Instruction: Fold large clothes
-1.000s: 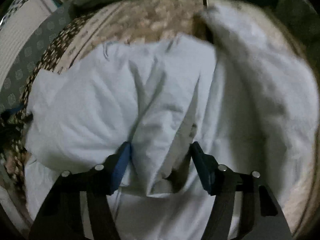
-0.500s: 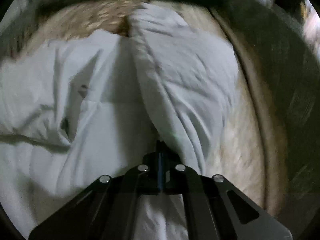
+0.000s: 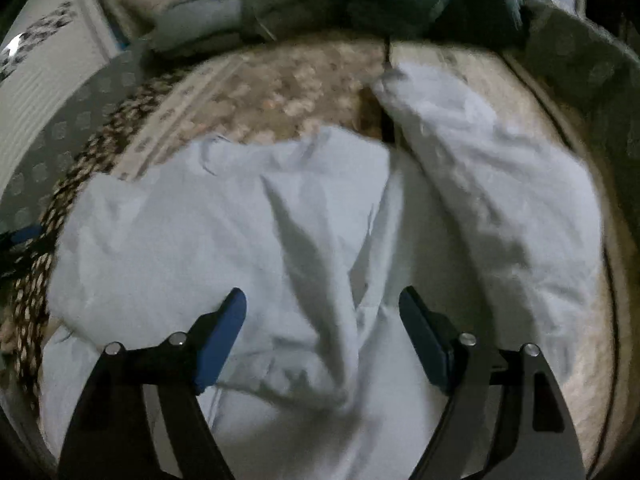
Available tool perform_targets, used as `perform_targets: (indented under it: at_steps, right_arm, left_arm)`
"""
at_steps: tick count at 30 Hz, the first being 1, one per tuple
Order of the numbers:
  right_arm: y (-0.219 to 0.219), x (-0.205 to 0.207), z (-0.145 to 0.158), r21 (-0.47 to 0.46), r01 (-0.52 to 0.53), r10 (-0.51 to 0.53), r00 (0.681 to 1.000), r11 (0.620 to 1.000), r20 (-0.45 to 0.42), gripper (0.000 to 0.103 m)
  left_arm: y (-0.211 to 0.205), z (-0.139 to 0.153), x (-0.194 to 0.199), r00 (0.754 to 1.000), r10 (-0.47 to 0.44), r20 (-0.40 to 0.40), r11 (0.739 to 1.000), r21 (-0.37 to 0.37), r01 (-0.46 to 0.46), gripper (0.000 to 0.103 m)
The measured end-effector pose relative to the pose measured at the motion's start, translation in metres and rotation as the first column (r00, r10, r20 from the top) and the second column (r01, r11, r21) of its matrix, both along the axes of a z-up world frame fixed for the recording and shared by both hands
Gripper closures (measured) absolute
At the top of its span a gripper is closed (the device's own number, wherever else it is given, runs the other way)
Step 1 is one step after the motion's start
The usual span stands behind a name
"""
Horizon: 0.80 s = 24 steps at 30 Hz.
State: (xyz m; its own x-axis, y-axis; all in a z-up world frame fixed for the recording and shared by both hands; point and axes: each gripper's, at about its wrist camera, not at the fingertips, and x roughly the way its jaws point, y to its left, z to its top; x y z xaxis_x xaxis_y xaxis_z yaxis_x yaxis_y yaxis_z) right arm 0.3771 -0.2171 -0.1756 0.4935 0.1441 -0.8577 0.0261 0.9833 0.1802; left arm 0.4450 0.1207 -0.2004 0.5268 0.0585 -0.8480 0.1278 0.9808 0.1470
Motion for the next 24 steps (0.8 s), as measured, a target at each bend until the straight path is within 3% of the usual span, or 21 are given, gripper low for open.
perform_targets:
  at_steps: [2, 4, 5, 8, 11, 15, 18, 21, 24]
  right_arm:
    - [0.003, -0.006, -0.014, 0.126, -0.006, 0.01, 0.999, 0.992, -0.034, 0.077]
    - [0.021, -0.011, -0.008, 0.054, -0.036, 0.036, 0.999, 0.998, 0.002, 0.093]
    - [0.034, -0.014, -0.001, 0.0, -0.059, 0.059, 0.998, 0.998, 0.024, 0.095]
    - [0.054, -0.035, 0.027, -0.135, -0.061, 0.077, 0.991, 0.989, 0.11, 0.096]
    - [0.03, -0.056, 0.043, -0.218, 0.028, 0.007, 0.988, 0.976, 0.157, 0.096]
    - [-0.04, -0.08, 0.025, -0.212, 0.144, -0.13, 0.989, 0.967, 0.076, 0.095]
    - [-0.048, -0.088, 0.017, -0.223, 0.118, -0.111, 0.993, 0.968, 0.046, 0.093]
    - [-0.039, -0.081, 0.03, -0.239, 0.079, -0.06, 0.994, 0.968, 0.088, 0.085]
    - [-0.044, -0.078, 0.046, -0.228, 0.064, -0.045, 0.995, 0.972, 0.089, 0.065]
  left_arm:
    - [0.002, 0.0, -0.003, 1.0, -0.003, 0.008, 1.0, 0.005, 0.003, 0.009]
    - [0.007, 0.001, -0.008, 1.0, 0.003, 0.015, 1.0, 0.012, -0.003, 0.009]
    - [0.01, 0.001, -0.009, 1.0, 0.009, 0.016, 1.0, 0.017, -0.01, 0.009]
    - [0.015, 0.006, -0.014, 0.999, 0.025, 0.027, 1.0, 0.003, -0.025, 0.009]
    - [0.014, 0.022, -0.024, 0.998, 0.015, 0.066, 1.0, -0.014, -0.015, 0.009]
    - [0.009, 0.035, -0.033, 0.996, 0.0, 0.089, 0.999, -0.047, 0.005, 0.008]
    - [-0.003, 0.028, -0.027, 0.998, 0.002, 0.06, 0.998, -0.062, 0.002, 0.008]
    - [-0.025, 0.021, -0.019, 0.999, -0.016, 0.039, 0.999, -0.039, 0.018, 0.01]
    - [-0.048, 0.019, -0.014, 0.998, -0.036, 0.059, 0.999, -0.014, 0.037, 0.013]
